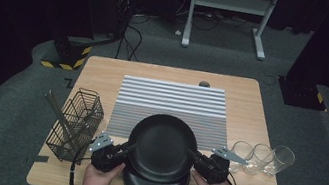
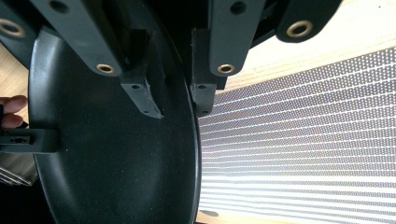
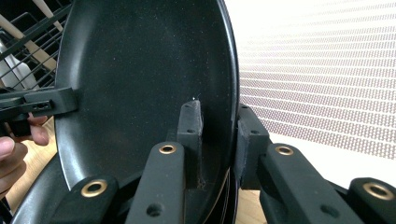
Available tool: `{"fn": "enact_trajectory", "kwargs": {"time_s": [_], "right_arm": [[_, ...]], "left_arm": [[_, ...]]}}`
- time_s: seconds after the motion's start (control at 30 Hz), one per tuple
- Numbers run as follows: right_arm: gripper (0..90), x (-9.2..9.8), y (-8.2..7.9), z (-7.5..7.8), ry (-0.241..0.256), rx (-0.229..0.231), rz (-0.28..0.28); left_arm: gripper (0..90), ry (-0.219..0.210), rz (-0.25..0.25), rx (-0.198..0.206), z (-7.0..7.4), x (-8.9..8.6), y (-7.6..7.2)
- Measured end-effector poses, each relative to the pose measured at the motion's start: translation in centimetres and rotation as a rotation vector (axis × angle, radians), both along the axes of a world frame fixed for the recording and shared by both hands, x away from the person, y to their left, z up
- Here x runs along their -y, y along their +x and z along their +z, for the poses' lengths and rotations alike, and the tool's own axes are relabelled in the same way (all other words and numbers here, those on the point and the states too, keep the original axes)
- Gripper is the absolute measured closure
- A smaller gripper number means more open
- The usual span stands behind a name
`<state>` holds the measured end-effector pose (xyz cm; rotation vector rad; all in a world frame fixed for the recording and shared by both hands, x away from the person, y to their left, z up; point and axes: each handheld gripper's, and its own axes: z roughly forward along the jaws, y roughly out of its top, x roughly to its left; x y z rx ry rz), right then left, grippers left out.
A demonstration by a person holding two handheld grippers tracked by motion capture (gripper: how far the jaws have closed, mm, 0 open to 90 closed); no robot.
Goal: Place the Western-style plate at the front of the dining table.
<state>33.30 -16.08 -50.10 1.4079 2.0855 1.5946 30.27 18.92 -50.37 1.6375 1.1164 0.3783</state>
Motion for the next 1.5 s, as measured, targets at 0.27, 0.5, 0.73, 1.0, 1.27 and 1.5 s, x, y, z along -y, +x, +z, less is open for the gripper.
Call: {"fn": "enact_trajectory", "kwargs": {"time_s": [0.27,0.5,0.73,1.0,1.27,1.5], "right_arm": [[76.6,0.3,0.0,0.1,0.014,0.008,-0.008],[77.7,0.6,0.0,0.5,0.031,0.026,-0.01],[78.0,0.7,-0.2,1.1,0.019,0.061,-0.008],[78.3,0.8,-0.2,1.2,0.018,0.083,-0.004],[78.7,1.0,0.1,1.4,0.021,0.092,-0.011],[78.3,1.1,0.6,1.9,0.022,0.096,-0.015]], "left_arm": [[75.4,-0.009,0.0,0.02,0.2,0.3,0.0],[76.7,-0.011,0.003,0.053,0.5,0.5,-0.3],[77.3,-0.014,0.008,0.084,0.8,0.7,-0.4],[77.9,-0.034,0.016,0.096,0.9,0.8,-0.1],[78.2,-0.046,0.02,0.101,1.0,1.0,0.4],[78.6,-0.047,0.021,0.119,1.5,1.1,0.8]]}}
